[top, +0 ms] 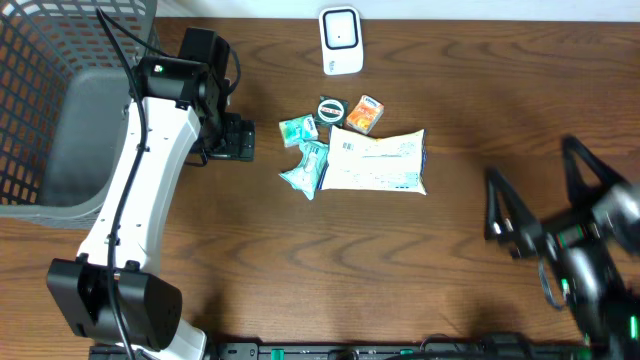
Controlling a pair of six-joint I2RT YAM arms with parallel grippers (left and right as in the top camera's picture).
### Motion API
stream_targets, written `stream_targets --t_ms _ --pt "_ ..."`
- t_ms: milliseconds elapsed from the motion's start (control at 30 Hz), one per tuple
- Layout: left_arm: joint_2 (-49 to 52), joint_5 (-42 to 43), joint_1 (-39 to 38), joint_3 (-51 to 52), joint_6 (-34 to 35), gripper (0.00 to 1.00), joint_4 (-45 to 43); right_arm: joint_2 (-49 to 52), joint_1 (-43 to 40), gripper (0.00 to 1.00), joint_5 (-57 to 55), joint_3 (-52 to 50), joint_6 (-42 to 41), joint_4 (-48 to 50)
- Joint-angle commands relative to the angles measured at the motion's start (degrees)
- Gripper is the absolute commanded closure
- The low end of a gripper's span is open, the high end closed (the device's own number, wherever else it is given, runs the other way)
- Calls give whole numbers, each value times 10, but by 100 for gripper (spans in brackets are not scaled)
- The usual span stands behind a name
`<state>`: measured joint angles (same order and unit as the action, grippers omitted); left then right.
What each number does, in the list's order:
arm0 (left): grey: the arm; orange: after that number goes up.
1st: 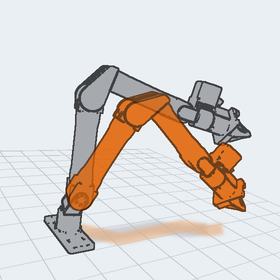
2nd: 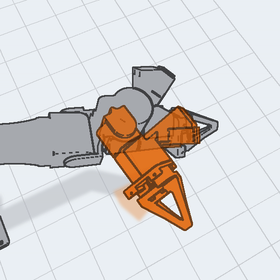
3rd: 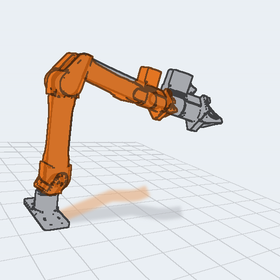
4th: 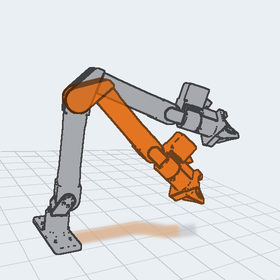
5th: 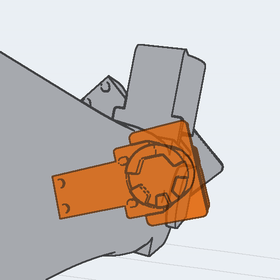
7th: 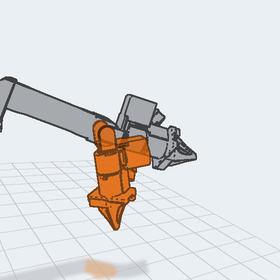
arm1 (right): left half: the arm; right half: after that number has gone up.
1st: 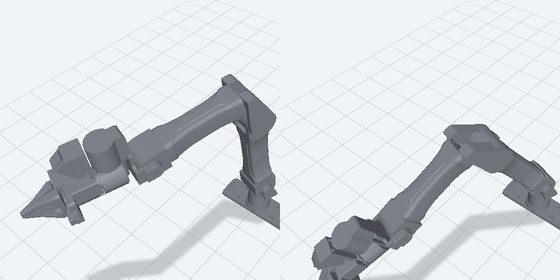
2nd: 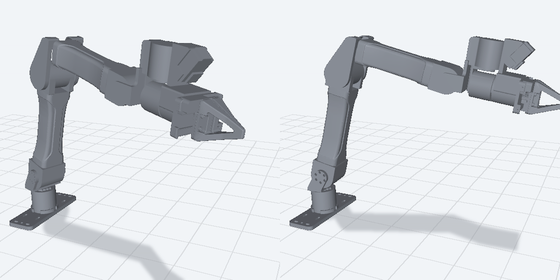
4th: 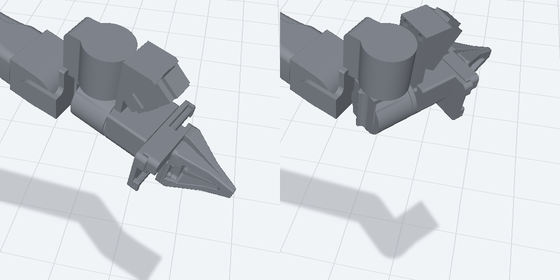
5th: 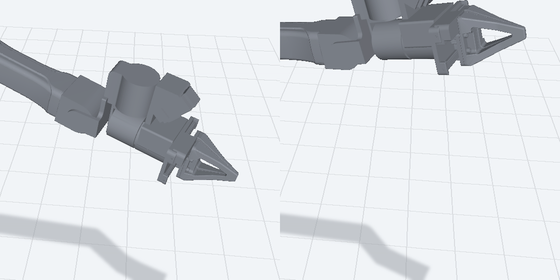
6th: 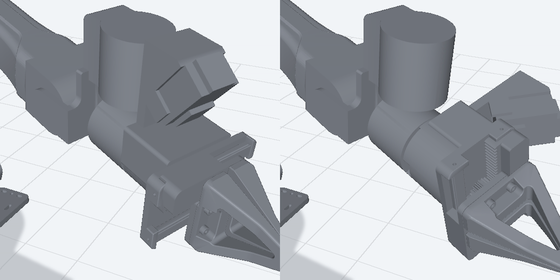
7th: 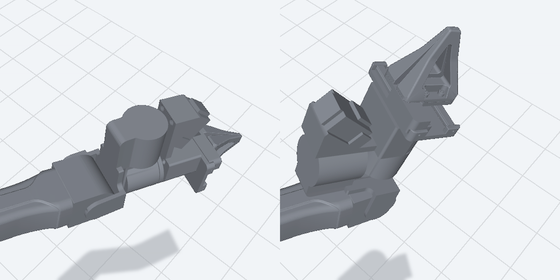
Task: Scan the item barcode
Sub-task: 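Raise the right arm and reach toward the white snack bag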
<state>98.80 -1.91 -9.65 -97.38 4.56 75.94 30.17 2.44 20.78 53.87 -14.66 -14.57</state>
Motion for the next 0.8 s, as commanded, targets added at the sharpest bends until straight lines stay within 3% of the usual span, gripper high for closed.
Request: stream_targets --t_ms 0,367,767 --pt "2 -9 2 2 7 2 0 103 -1 1 17 67 54 -89" --pt "2 -9 2 2 7 2 0 369 56 1 16 239 92 -301" --pt "2 -9 2 2 7 2 0 489 100 1 128 250 89 -341"
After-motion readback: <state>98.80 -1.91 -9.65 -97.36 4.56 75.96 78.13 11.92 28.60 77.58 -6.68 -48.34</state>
